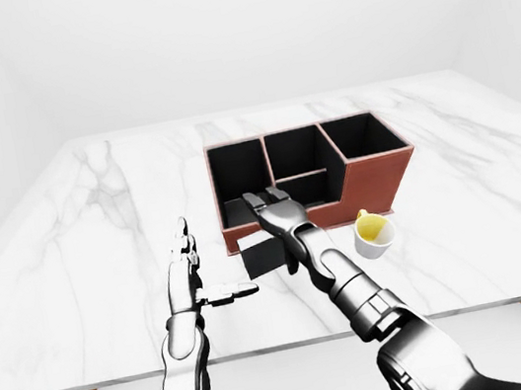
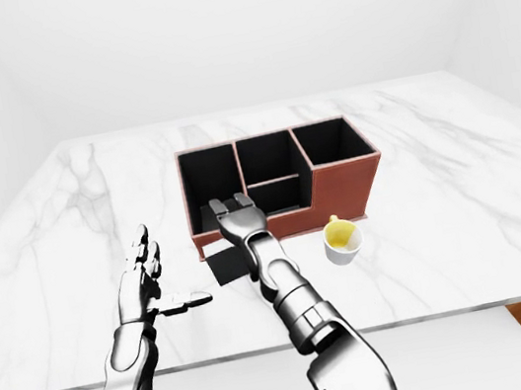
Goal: Pick up the book and place it in the caddy.
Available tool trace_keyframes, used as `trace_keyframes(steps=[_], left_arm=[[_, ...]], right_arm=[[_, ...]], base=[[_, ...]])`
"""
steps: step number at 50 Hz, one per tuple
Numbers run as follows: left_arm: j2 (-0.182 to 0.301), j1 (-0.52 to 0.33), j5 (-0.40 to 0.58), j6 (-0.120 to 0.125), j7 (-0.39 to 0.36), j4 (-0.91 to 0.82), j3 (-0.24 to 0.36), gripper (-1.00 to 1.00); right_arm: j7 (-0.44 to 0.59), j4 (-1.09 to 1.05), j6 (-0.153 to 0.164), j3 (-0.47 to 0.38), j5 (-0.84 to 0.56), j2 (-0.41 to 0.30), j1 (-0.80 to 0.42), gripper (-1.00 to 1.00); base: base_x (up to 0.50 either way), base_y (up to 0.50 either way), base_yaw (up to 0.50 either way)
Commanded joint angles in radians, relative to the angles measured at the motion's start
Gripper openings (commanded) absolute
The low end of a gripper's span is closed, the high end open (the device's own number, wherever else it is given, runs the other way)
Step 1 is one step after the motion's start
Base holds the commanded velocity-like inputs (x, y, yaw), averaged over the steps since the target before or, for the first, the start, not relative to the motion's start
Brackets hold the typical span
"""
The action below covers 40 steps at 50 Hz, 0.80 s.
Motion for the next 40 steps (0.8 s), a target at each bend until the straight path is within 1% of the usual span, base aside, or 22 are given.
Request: trace_keyframes(steps=[1,4,8,15,20,23,27,32,38,40], left_arm=[[0.000,0.000,0.000,-0.002,-0.001,0.001,0.000,1.00],[0.000,0.001,0.000,0.004,-0.001,-0.006,0.000,1.00],[0.000,0.001,0.001,0.006,-0.001,-0.008,-0.001,1.00],[0.000,-0.002,0.001,0.004,-0.001,-0.003,0.000,1.00],[0.001,-0.006,0.000,-0.004,-0.001,0.009,0.002,1.00],[0.000,0.000,0.000,0.005,-0.001,-0.006,0.000,1.00],[0.000,0.002,0.002,0.003,-0.002,-0.006,-0.002,1.00],[-0.001,0.005,0.002,0.009,-0.002,-0.016,-0.002,1.00],[-0.001,0.002,0.002,0.008,-0.002,-0.011,-0.002,1.00],[-0.001,0.003,0.003,0.002,-0.003,-0.006,-0.002,1.00]], right_arm=[[-0.099,0.156,0.000,0.010,-0.005,0.014,-0.032,1.00],[-0.115,0.180,0.000,0.011,-0.006,0.015,-0.038,1.00],[-0.115,0.182,0.000,0.020,-0.018,0.017,-0.035,1.00],[-0.121,0.195,0.000,0.026,-0.038,0.023,-0.029,1.00],[-0.131,0.214,0.000,0.024,-0.045,0.027,-0.037,1.00],[-0.136,0.224,0.000,0.022,-0.045,0.026,-0.043,1.00],[-0.141,0.232,0.000,0.024,-0.048,0.026,-0.043,1.00],[-0.146,0.238,0.000,0.025,-0.052,0.027,-0.042,1.00],[-0.138,0.212,0.000,0.038,-0.068,0.032,-0.018,1.00],[-0.139,0.209,0.000,0.044,-0.083,0.033,-0.005,1.00]], base=[[0.00,0.00,0.00],[0.00,0.00,0.00],[0.00,0.00,0.00],[0.00,0.00,0.00],[0.00,0.00,0.00],[0.00,0.00,0.00],[0.00,0.00,0.00],[0.00,0.00,0.00],[0.00,0.00,0.00],[0.00,0.00,0.00]])
